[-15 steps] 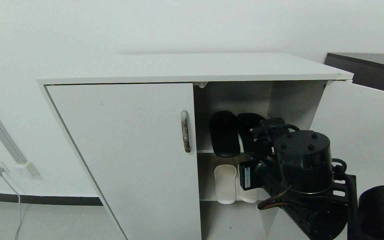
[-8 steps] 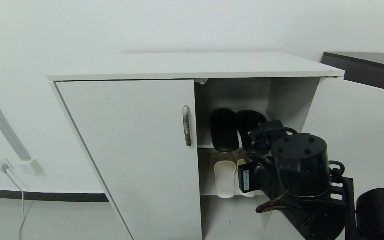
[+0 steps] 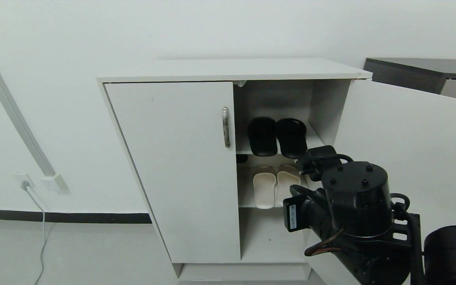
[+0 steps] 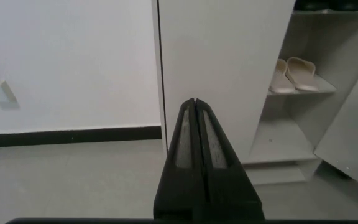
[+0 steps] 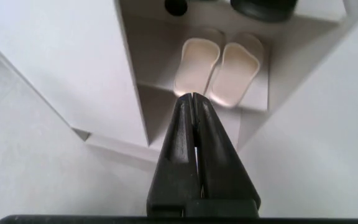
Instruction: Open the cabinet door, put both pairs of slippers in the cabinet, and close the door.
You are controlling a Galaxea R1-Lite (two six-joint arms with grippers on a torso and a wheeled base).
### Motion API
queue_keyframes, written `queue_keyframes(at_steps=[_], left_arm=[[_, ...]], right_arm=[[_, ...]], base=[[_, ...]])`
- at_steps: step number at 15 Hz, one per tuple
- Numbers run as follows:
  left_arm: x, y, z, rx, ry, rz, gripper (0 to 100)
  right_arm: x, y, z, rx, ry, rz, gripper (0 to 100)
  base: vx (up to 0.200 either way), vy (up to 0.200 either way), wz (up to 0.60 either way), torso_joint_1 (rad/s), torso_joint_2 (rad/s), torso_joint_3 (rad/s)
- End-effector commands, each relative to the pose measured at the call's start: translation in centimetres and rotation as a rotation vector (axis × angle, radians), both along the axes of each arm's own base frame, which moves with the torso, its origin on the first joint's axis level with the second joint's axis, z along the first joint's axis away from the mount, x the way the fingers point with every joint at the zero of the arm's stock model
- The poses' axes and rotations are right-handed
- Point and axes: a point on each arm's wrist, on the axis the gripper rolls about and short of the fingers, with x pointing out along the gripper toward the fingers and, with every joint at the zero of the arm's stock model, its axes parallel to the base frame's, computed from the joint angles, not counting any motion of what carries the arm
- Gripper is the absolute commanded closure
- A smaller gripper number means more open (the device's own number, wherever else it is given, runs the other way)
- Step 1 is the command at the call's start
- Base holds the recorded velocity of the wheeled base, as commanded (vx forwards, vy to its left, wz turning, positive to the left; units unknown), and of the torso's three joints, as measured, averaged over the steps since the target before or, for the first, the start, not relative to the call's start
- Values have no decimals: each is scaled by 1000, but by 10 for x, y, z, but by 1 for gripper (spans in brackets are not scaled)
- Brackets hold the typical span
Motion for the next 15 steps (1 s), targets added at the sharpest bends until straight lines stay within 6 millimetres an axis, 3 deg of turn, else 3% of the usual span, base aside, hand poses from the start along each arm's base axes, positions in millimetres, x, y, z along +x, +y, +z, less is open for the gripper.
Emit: queue_keyframes(at_steps=[1, 9, 15], left_arm=[[0, 0, 0, 0, 0, 0, 100], [0, 0, 0, 0, 0, 0, 100], [0, 0, 0, 0, -1, 0, 100]], right_arm=[[0, 1, -2, -4, 3, 0, 100], [0, 0, -5, -12, 12, 1, 100], [12, -3, -21, -17, 7, -24, 100]], base=[[-200, 0, 0, -2, 12, 2], [-200, 0, 0, 1, 1, 2], [0, 0, 0, 0, 0, 0]])
